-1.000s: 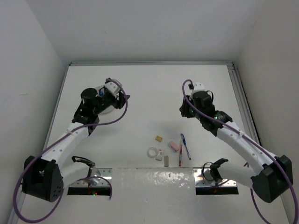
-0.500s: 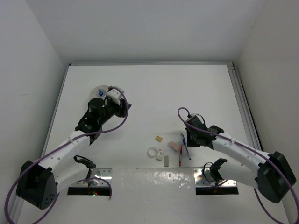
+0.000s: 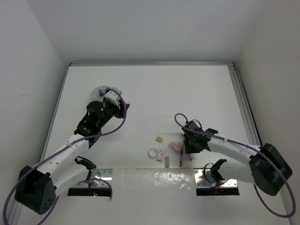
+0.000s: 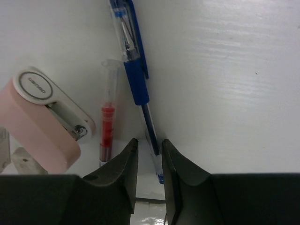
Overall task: Sort the stationery into containers
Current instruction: Pick up the pen from the center of the board, then place the pen in the storage box.
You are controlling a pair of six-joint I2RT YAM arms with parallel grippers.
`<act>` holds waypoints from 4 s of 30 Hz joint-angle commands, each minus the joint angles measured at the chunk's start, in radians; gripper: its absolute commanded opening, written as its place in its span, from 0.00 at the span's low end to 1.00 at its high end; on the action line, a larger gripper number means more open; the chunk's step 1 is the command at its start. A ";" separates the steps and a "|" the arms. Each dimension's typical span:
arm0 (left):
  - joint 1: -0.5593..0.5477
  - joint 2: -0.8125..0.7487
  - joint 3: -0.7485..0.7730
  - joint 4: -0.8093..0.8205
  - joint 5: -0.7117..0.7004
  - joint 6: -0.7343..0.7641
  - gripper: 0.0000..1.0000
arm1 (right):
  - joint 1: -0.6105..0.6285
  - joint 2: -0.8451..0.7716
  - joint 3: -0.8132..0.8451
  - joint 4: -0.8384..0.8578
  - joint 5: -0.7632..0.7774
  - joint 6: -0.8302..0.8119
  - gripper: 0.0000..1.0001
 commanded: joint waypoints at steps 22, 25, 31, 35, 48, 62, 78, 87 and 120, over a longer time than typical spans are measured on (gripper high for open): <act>0.016 -0.006 0.047 0.212 0.389 -0.163 0.88 | -0.068 -0.023 0.421 0.132 0.196 -0.413 0.00; 0.017 0.019 0.051 0.303 0.528 -0.248 0.99 | -0.045 -0.019 0.453 0.297 0.065 -0.491 0.00; 0.016 0.068 0.076 0.413 0.606 -0.370 0.74 | 0.032 0.038 0.466 0.614 -0.193 -0.550 0.00; 0.016 0.081 0.068 0.462 0.567 -0.435 0.63 | 0.093 0.089 0.505 0.721 -0.267 -0.553 0.00; 0.017 0.103 0.068 0.459 0.455 -0.452 0.50 | 0.151 0.138 0.529 0.814 -0.344 -0.553 0.00; 0.023 0.114 0.080 0.469 0.466 -0.449 0.10 | 0.158 0.152 0.510 0.827 -0.384 -0.531 0.00; 0.124 0.164 0.100 0.284 -0.146 0.254 0.00 | 0.122 0.120 0.418 0.803 -0.152 -0.473 0.99; 0.281 0.362 0.165 0.258 0.072 0.281 0.00 | 0.104 0.084 0.380 0.768 -0.149 -0.484 0.99; 0.197 0.255 0.257 0.111 0.112 0.128 0.71 | -0.022 -0.045 0.412 0.320 0.233 -0.208 0.95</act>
